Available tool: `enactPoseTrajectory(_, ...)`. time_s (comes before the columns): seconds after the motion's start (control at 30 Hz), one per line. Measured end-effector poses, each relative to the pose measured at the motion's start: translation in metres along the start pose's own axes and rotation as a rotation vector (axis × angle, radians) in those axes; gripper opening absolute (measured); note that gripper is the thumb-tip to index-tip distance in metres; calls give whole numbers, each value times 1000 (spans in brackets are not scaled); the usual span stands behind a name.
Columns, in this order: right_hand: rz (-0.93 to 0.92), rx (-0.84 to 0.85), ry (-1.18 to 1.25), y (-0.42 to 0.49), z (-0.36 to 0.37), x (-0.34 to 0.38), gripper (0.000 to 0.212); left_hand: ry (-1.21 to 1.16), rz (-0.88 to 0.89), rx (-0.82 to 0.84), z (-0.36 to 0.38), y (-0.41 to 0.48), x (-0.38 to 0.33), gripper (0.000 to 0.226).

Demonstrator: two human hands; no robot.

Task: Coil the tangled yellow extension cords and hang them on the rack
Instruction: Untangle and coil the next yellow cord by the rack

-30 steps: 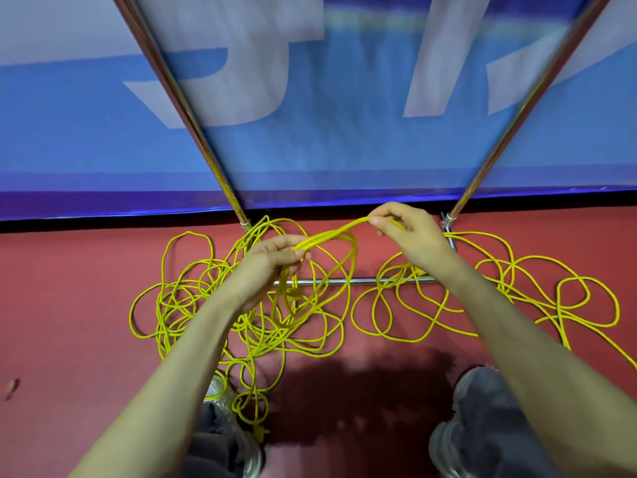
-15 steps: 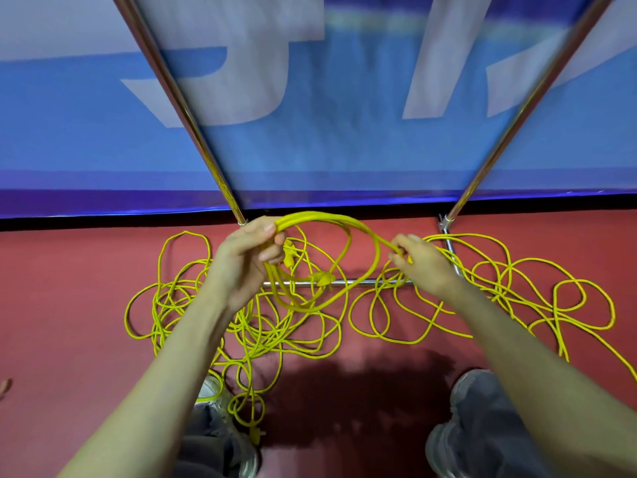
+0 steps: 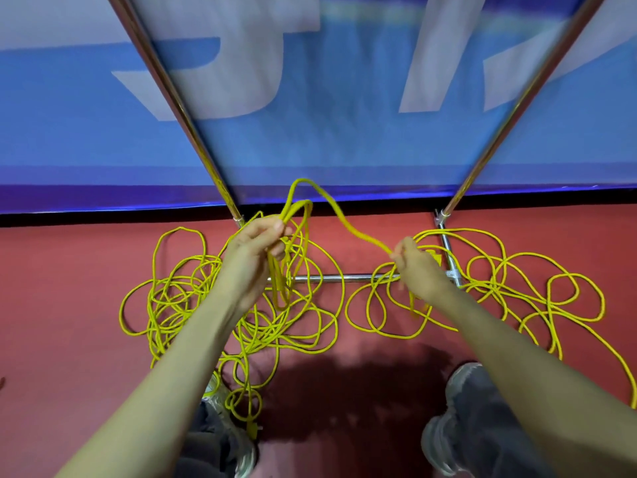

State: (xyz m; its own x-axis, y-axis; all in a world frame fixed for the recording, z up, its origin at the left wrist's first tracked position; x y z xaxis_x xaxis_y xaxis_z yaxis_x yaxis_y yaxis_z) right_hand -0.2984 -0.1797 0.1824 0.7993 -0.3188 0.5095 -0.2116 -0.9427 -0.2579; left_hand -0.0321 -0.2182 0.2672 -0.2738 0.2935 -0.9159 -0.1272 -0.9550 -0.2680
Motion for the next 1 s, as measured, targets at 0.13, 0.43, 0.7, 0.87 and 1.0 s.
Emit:
enactPoseTrajectory(0.13, -268, 309, -343, -28, 18, 57, 23, -28, 25, -48, -8, 4, 3, 9)
enactPoseTrajectory(0.43, -853, 328, -315, -91, 9, 160, 32, 17, -83, -47, 8, -10, 18, 6)
enactPoseTrajectory(0.7, -867, -398, 68, -89, -42, 167, 28, 25, -150, 45, 27, -17, 23, 5)
enactPoseTrajectory(0.87, -468, -318, 125, -62, -42, 137, 55, 128, -189, 96, 30, -19, 30, 5)
enactPoseTrajectory(1.0, -337, -143, 108, -46, -24, 126, 50, 103, -168, 83, 33, -19, 25, 5)
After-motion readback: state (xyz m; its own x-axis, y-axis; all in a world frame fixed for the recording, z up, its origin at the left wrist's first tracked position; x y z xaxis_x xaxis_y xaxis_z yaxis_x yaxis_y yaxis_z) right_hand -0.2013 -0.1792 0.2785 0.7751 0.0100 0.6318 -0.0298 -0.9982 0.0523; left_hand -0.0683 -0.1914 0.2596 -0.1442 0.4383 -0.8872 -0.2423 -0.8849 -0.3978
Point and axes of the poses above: each hand's wrist, its own y-axis towards the middle knuckle, its own z-axis out of the palm, x = y × z, the point moved 8 cm from there along y, towards the middle knuckle, and after that the axes turned 2 degrees about z, right-handed, at the moved point
